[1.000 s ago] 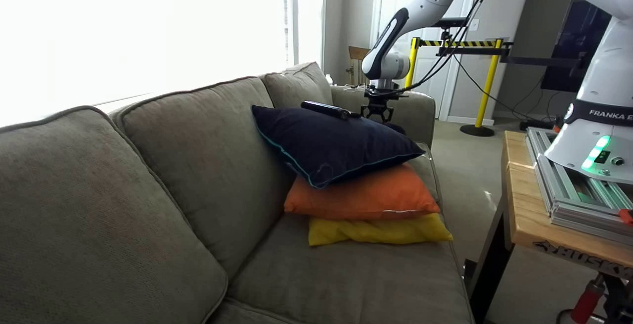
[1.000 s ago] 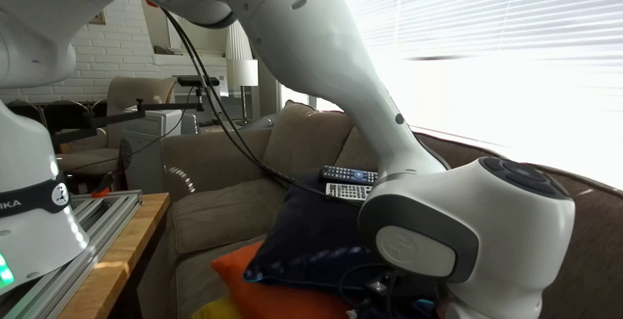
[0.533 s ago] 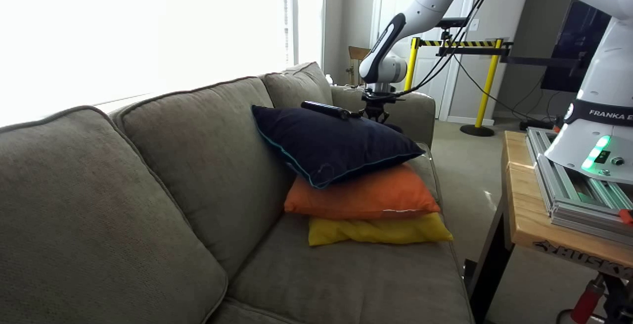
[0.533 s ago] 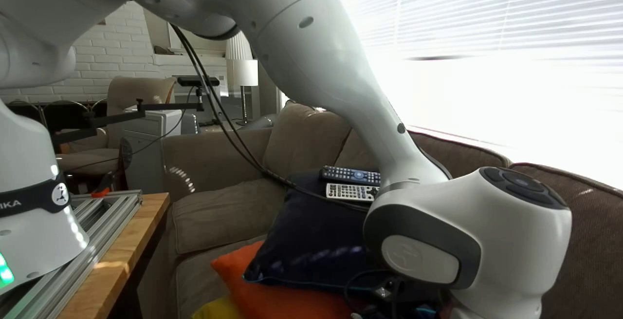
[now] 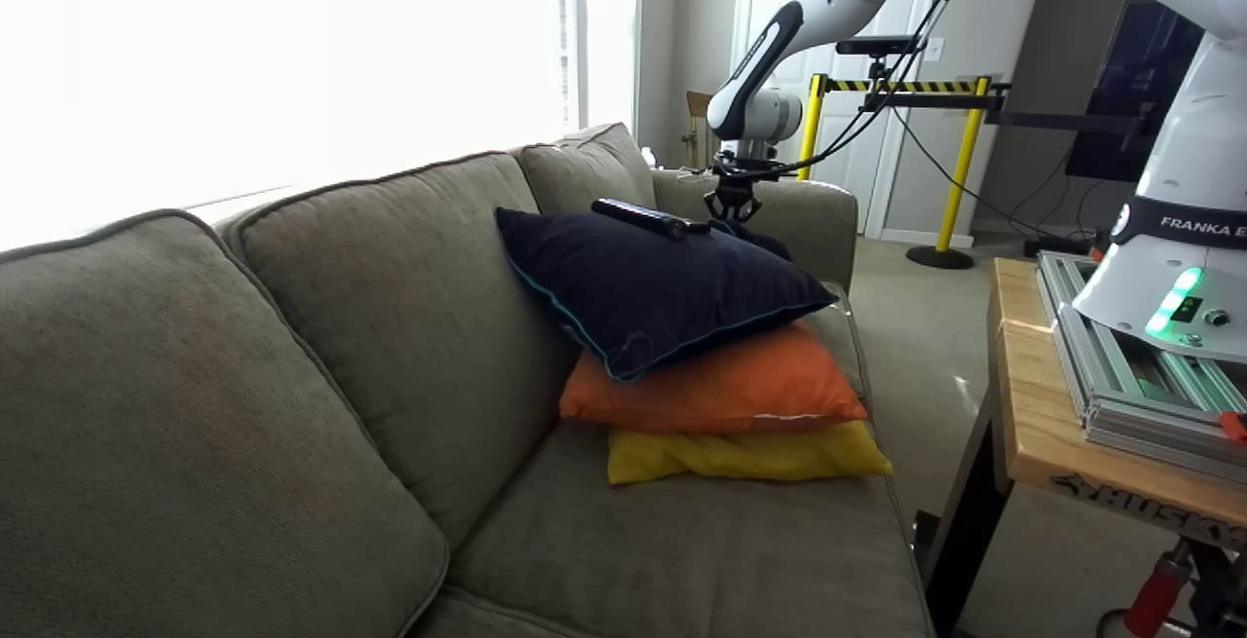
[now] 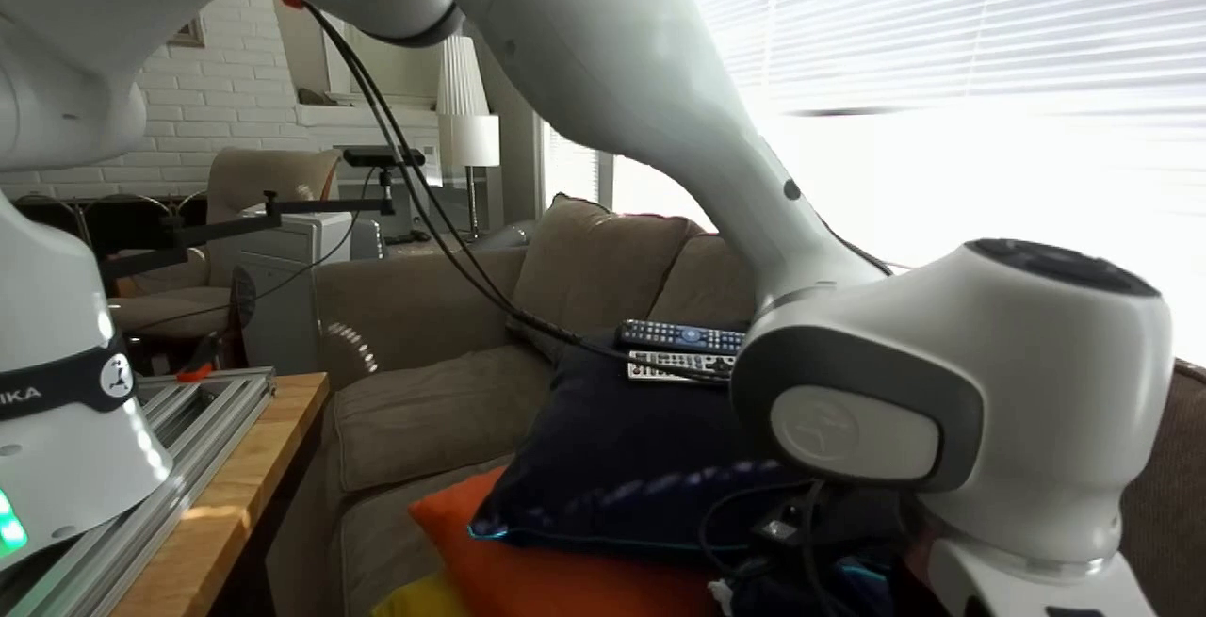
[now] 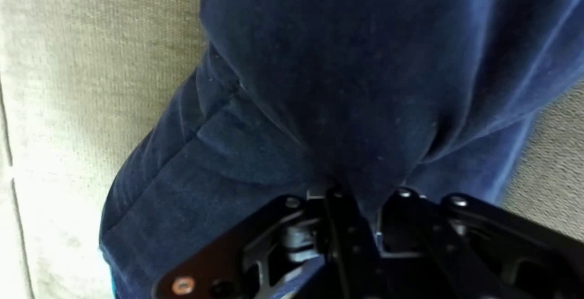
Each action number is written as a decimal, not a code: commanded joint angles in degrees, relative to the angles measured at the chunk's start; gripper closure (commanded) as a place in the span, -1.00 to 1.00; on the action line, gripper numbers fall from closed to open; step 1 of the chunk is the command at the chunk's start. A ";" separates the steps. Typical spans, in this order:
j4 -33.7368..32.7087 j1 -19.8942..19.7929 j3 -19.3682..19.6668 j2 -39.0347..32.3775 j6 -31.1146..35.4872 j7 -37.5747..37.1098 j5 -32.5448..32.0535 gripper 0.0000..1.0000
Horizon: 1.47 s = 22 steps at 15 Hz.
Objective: Move the blue cylindrical pillow forward
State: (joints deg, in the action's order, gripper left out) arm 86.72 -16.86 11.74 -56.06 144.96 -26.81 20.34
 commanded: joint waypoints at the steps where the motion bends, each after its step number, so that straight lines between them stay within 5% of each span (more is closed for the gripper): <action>1: 4.17 0.05 1.85 9.48 -1.15 5.20 -3.04 0.94; 10: 0.02 1.46 6.18 15.76 2.15 9.56 -14.29 0.94; 22: -9.90 4.13 4.47 2.03 9.86 11.53 -16.73 0.94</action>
State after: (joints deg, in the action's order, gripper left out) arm 83.10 -12.30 16.03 -49.05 153.52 -15.71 5.34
